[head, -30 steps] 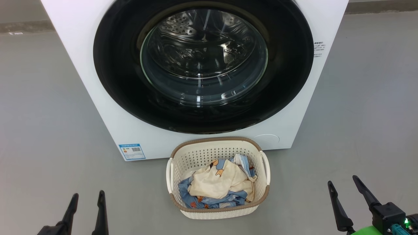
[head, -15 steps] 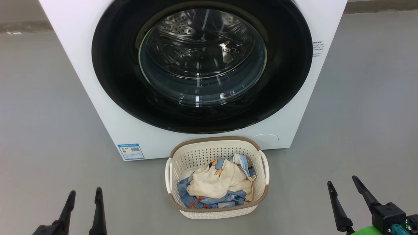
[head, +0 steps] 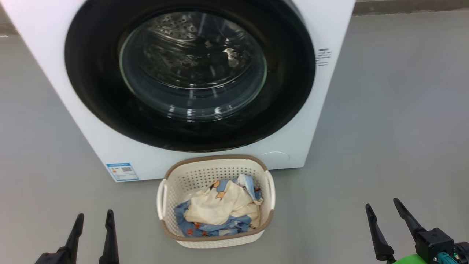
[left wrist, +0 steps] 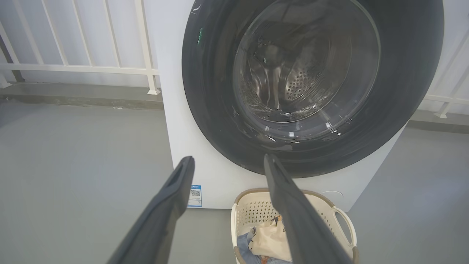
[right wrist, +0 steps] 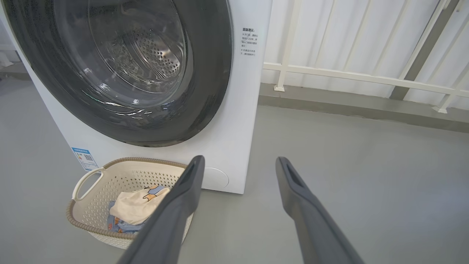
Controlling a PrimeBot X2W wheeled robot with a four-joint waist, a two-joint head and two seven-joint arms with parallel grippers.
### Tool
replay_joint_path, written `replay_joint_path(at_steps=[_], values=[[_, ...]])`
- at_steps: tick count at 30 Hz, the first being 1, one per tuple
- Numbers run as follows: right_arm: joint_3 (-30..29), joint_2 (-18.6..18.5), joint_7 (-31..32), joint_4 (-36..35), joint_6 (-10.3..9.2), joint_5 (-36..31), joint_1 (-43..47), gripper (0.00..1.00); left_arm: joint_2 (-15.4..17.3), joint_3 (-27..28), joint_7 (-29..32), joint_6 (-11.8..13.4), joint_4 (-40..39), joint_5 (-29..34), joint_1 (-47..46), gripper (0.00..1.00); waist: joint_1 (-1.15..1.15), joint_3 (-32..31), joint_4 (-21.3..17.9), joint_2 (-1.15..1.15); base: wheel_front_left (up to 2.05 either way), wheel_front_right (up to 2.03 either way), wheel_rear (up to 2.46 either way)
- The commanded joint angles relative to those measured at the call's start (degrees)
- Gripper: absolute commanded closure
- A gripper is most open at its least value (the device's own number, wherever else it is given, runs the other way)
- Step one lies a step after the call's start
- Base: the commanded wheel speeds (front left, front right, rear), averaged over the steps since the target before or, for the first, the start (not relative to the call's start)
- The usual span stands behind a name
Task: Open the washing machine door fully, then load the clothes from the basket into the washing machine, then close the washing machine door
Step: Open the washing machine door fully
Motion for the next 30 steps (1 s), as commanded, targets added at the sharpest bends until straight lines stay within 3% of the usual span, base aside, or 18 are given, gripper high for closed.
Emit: replay_joint_path(at_steps=[1,15,30], values=[[1.0,-0.8,-0.7,-1.2,0.09,0.2,-0.8,0.00,0.5,1.9,-0.4,-0.1,-1.7,-0.3,-1.3,0.00,0.00,0.0,0.0,0.00,1.23,1.23,-2.46],[1.2,-0.7,-0.7,-1.0,0.09,0.7,-1.0,0.00,0.3,3.7,-0.4,-0.1,-1.2,-1.0,-1.8,0.00,0.00,0.4,0.0,0.00,1.01,1.01,-2.02],[0.9,-0.4,-0.7,-1.7,0.09,2.1,-1.3,0.00,0.2,3.6,-0.4,-0.1,-0.8,-1.6,-1.8,0.00,0.00,0.3,-0.1,0.00,0.12,0.12,-0.24]])
